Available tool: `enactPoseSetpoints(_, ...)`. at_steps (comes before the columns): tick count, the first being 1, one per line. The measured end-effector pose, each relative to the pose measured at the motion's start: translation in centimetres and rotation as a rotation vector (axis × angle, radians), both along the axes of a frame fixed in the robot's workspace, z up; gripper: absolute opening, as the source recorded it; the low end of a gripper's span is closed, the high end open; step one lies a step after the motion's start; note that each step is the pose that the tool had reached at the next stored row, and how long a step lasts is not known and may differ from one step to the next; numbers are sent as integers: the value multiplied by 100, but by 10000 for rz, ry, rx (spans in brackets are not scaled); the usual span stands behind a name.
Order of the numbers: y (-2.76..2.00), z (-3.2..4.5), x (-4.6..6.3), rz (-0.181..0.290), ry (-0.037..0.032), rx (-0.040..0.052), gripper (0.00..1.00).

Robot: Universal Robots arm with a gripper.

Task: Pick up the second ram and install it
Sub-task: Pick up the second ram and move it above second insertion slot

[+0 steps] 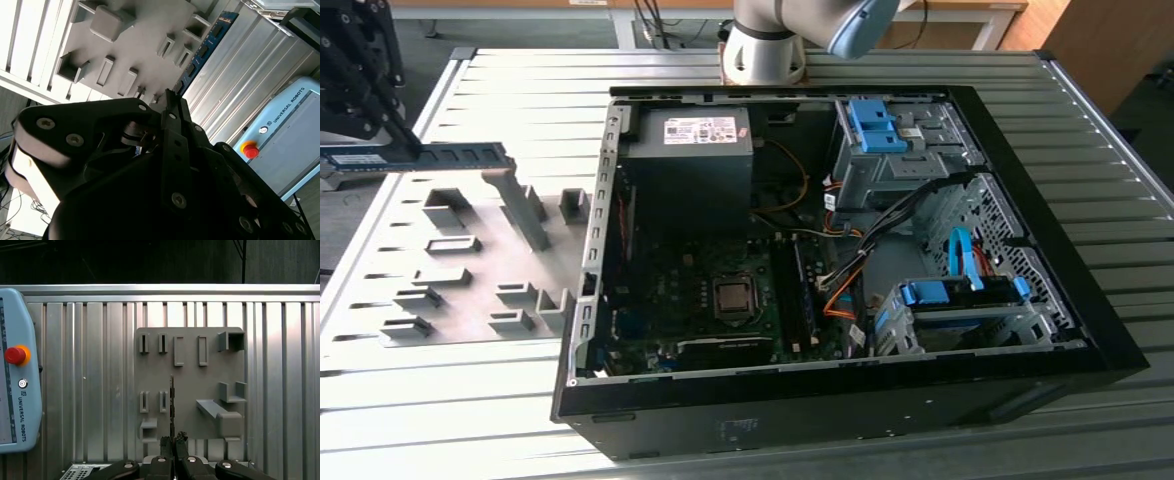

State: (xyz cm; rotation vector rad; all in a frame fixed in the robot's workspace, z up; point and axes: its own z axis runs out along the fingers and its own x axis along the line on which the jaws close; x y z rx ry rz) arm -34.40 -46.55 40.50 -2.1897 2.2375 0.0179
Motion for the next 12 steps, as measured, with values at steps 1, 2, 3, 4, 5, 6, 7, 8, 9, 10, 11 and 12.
enactPoseSetpoints(1,0,0,11,0,0,0,14)
enactPoseSetpoints(2,0,0,23,0,0,-1,14)
enactPoseSetpoints(3,0,0,35,0,1,-1,14)
enactPoseSetpoints(4,0,0,46,0,0,-1,14)
enactPoseSetpoints(5,0,0,58,0,0,0,14)
enactPoseSetpoints(6,0,0,70,-1,0,0,14)
enactPoseSetpoints(7,0,0,82,-1,0,0,14)
enactPoseSetpoints(8,0,0,93,0,0,0,14)
enactPoseSetpoints(9,0,0,106,0,0,-1,14)
enactPoseSetpoints(10,0,0,119,0,0,0,14)
enactPoseSetpoints(11,0,0,132,0,0,0,14)
enactPoseSetpoints(12,0,0,148,-1,0,0,14)
